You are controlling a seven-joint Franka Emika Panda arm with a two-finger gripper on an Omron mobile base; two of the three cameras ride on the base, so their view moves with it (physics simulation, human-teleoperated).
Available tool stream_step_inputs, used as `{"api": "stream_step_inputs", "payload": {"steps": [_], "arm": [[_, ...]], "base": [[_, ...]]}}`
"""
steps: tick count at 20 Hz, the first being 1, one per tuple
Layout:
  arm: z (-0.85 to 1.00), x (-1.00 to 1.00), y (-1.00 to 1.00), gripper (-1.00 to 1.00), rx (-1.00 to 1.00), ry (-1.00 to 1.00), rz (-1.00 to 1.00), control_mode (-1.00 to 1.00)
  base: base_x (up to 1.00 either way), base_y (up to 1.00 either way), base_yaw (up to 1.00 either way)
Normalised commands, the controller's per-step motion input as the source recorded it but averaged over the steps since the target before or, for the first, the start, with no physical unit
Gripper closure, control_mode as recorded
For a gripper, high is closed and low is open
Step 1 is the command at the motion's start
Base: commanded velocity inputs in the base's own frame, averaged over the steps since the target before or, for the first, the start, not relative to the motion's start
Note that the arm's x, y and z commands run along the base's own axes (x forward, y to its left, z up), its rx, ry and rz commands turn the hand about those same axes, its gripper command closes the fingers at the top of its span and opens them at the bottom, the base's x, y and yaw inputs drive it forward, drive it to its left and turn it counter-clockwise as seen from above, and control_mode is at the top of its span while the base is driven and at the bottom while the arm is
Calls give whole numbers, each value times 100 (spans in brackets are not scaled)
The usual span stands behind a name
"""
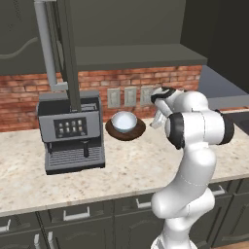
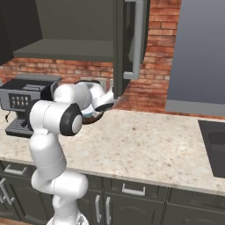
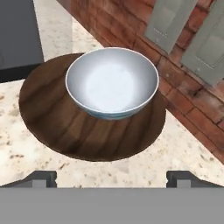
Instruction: Pick up the bowls on the counter and stack them on top of one another in the open cabinet. Place the smaller bowl on top of the larger bowl.
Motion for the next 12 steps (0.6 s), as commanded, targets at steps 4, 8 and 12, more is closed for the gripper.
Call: {"api": "stream_step_inputs", "payload": {"steps": [4,8,12], "arm": [[0,-11,7,-100,9,0,-34,-100],[0,29,37,-100,-8,2,-29,-100],[0,20,21,-100,-4,7,-19,-100]], "base": [[0,0,0],[0,0,0],[0,0,0]]}}
